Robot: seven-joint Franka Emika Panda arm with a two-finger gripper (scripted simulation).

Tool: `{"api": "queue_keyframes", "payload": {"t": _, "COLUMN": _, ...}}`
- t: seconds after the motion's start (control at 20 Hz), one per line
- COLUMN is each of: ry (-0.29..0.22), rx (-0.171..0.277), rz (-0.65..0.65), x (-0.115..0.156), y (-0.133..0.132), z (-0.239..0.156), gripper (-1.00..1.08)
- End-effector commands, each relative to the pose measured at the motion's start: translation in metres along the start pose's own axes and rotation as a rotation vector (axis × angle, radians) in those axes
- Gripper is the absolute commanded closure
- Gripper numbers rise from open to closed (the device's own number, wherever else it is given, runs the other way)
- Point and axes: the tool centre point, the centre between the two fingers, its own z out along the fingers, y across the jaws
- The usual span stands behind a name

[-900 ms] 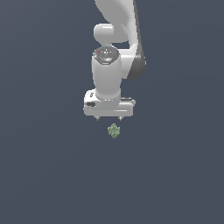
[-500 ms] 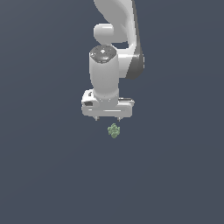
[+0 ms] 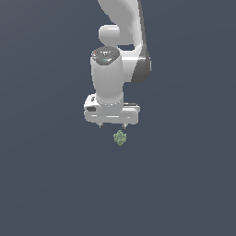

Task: Pick up the object and move it to a goal position.

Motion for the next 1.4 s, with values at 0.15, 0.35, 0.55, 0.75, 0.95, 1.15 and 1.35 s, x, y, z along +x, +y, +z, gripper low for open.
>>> {"api": "queue_keyframes", "payload": {"t": 0.15, "ry": -0.004, "rx": -0.003, "rz": -0.053, "x": -0.002, "y": -0.001, "z": 0.006, "gripper": -0.92}}
{"api": "queue_keyframes", "payload": {"t": 0.35, "ry": -0.008, "rx": -0.007, "rz": -0.123, "x": -0.004, "y": -0.003, "z": 0.014, "gripper": -0.92}}
{"api": "queue_keyframes", "payload": {"t": 0.55, "ry": -0.015, "rx": -0.012, "rz": -0.218, "x": -0.008, "y": -0.006, "z": 0.025, "gripper": -0.92}}
{"api": "queue_keyframes", "payload": {"t": 0.75, "ry": -0.023, "rx": -0.015, "rz": -0.338, "x": -0.012, "y": -0.009, "z": 0.038, "gripper": -0.92}}
{"api": "queue_keyframes", "payload": {"t": 0.95, "ry": -0.032, "rx": -0.017, "rz": -0.463, "x": -0.017, "y": -0.013, "z": 0.052, "gripper": -0.92}}
{"api": "queue_keyframes", "payload": {"t": 1.15, "ry": -0.04, "rx": -0.016, "rz": -0.589, "x": -0.023, "y": -0.017, "z": 0.065, "gripper": -0.92}}
{"api": "queue_keyframes", "payload": {"t": 1.35, "ry": -0.047, "rx": -0.014, "rz": -0.699, "x": -0.028, "y": -0.021, "z": 0.076, "gripper": -0.92}}
